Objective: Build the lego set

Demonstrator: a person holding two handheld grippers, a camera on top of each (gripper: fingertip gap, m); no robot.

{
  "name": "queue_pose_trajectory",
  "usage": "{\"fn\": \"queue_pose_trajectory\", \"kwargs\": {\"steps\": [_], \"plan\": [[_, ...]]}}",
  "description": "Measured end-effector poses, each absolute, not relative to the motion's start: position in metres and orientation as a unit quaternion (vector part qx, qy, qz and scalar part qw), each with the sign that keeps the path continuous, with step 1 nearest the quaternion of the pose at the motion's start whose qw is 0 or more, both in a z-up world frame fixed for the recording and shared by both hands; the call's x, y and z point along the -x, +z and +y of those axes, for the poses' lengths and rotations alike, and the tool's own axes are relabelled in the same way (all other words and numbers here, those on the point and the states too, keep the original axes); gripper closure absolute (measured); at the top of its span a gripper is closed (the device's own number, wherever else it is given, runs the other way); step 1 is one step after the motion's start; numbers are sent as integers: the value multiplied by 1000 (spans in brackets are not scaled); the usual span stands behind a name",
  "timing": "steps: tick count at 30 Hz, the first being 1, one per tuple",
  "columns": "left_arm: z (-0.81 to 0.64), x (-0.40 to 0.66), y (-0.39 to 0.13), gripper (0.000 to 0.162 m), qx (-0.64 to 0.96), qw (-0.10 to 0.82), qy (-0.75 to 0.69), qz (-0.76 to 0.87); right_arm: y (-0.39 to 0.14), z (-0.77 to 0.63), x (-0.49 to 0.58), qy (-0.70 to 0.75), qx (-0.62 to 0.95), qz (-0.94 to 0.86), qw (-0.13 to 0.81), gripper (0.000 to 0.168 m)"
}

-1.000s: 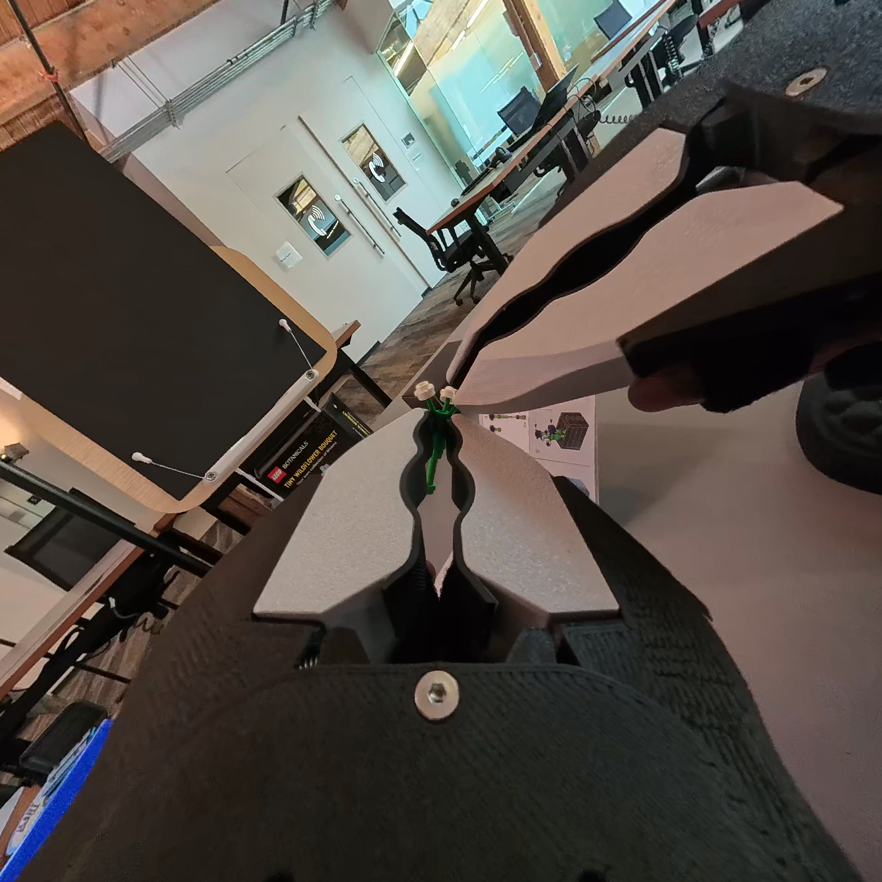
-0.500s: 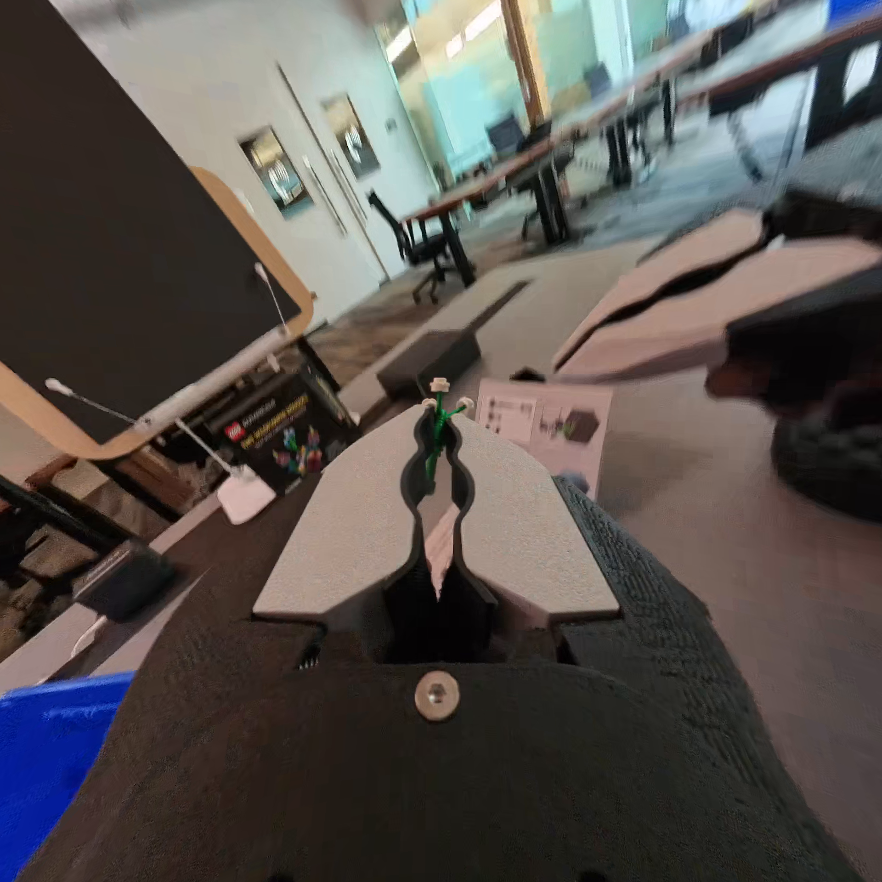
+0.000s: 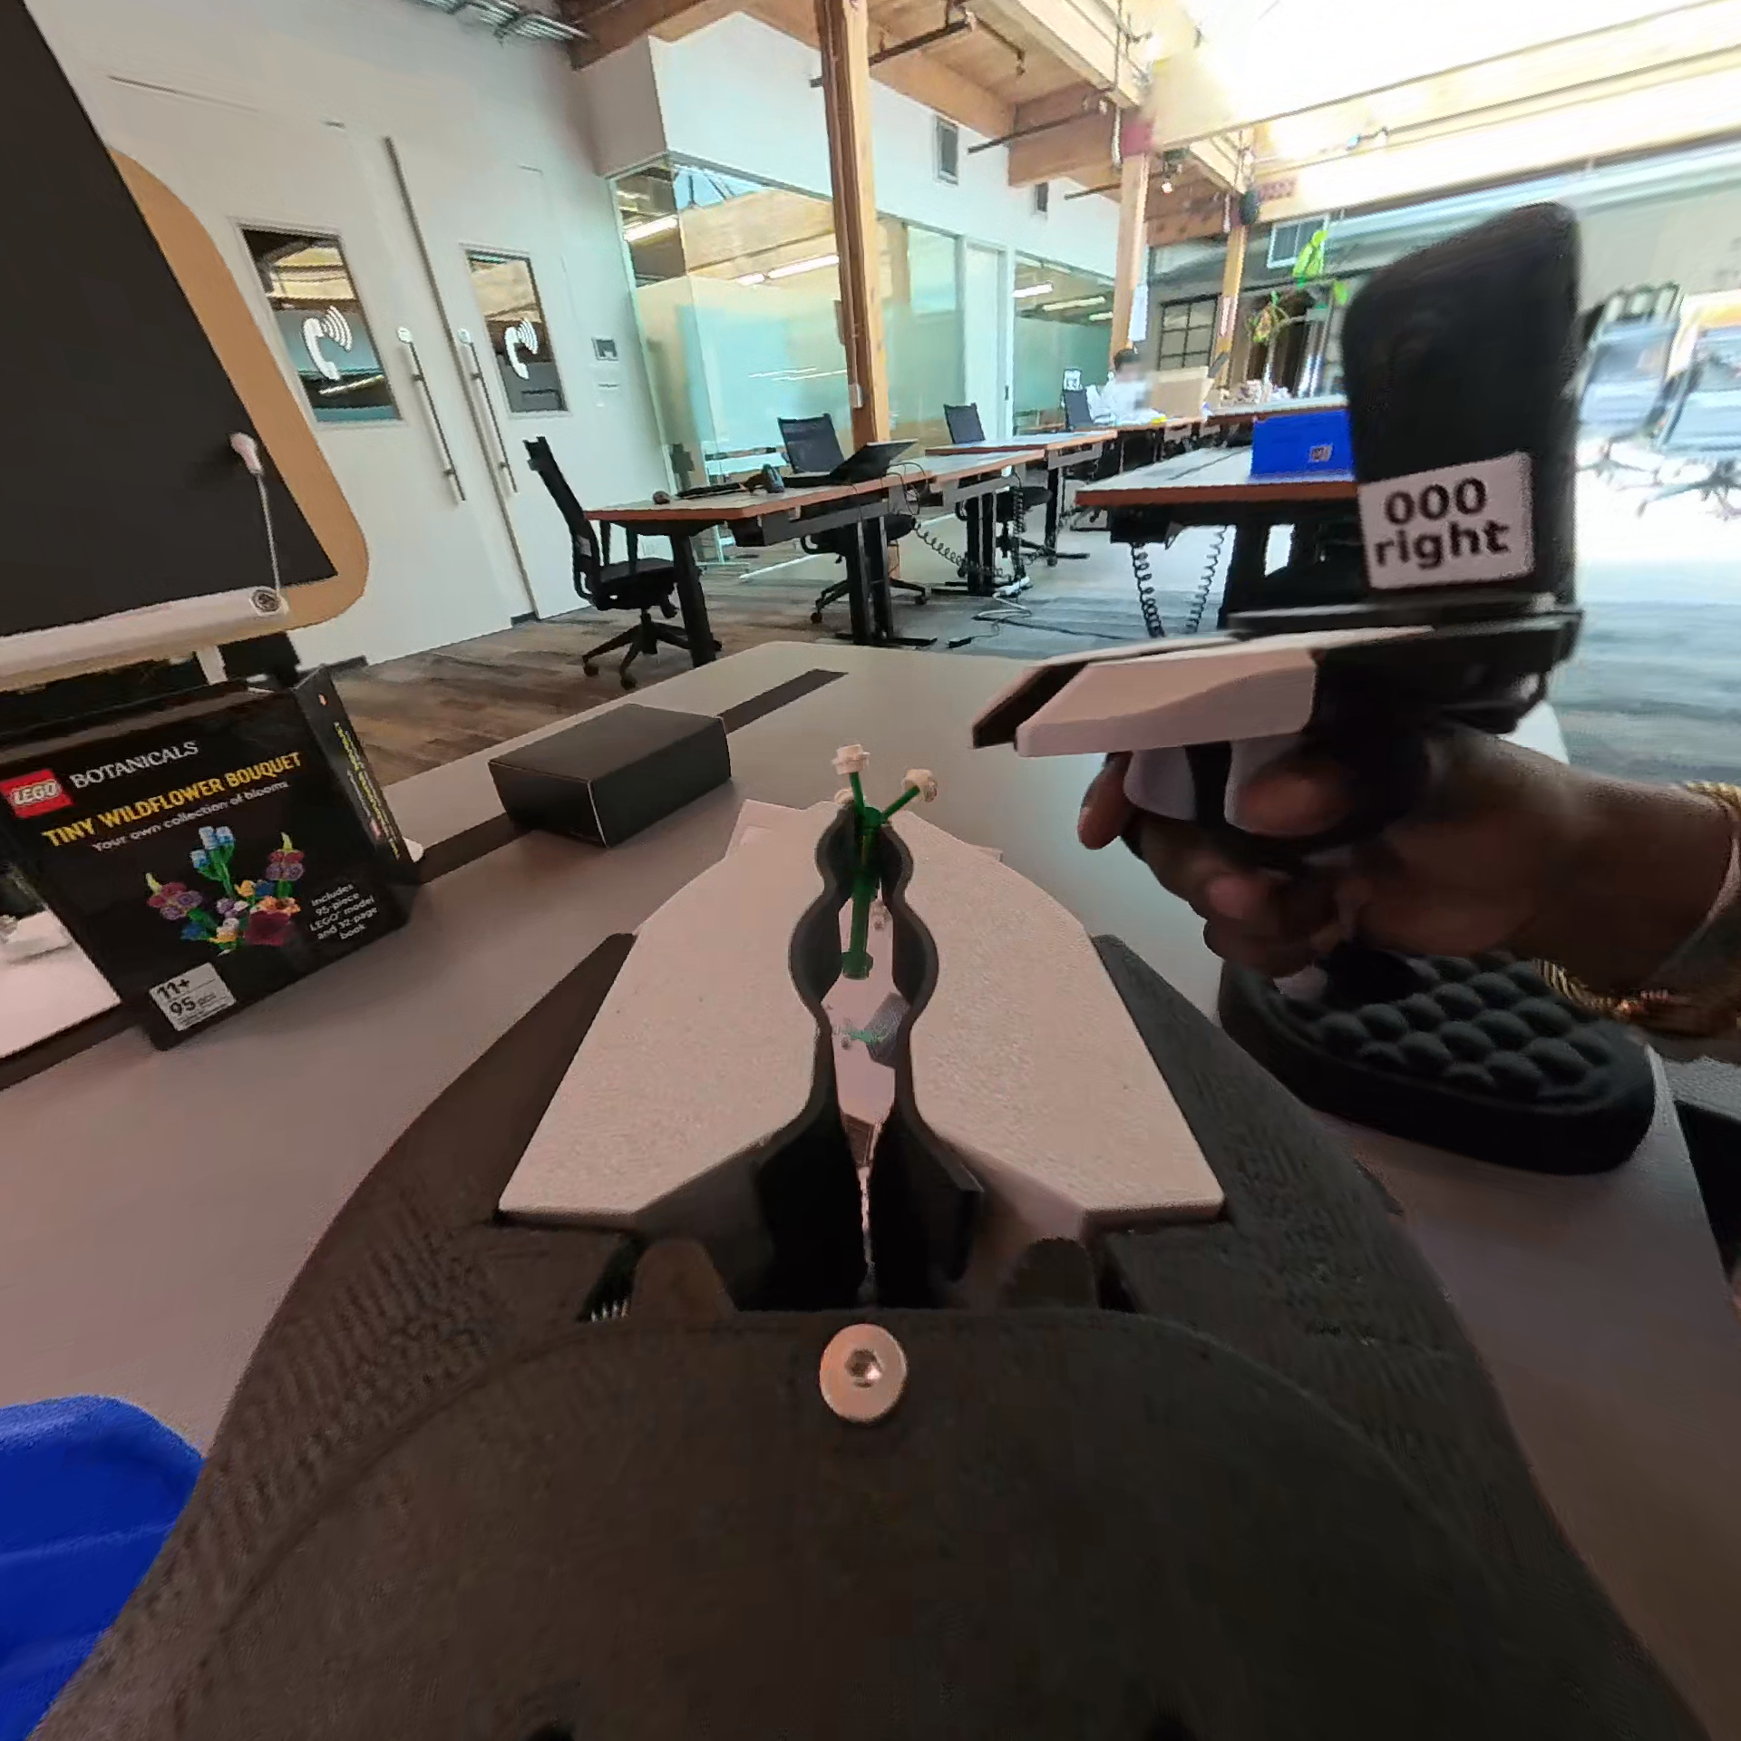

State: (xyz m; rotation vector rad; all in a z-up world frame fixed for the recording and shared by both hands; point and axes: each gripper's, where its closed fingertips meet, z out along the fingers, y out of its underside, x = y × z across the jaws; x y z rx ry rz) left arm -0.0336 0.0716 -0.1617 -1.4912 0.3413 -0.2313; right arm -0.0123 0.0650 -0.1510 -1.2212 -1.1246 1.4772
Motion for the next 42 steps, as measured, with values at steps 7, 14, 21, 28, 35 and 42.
{"fn": "queue_pose_trajectory", "kwargs": {"steps": [7,14,21,28,35,42], "plan": [[64,20,-178,157,676,700,-81,215,-174,59,17,608,513,-484,364,159],[62,15,-184,158,677,690,-68,246,-185,58,15,582,514,-515,364,161],[60,11,-192,159,689,673,-74,259,-195,57,12,580,520,-513,360,161],[56,9,-202,158,703,649,-94,274,-203,52,10,576,525,-523,345,161],[56,-1,-204,162,701,647,-111,278,-222,45,17,554,540,-550,315,161],[50,4,-204,157,699,647,-151,265,-218,48,16,574,543,-532,305,161]]}}
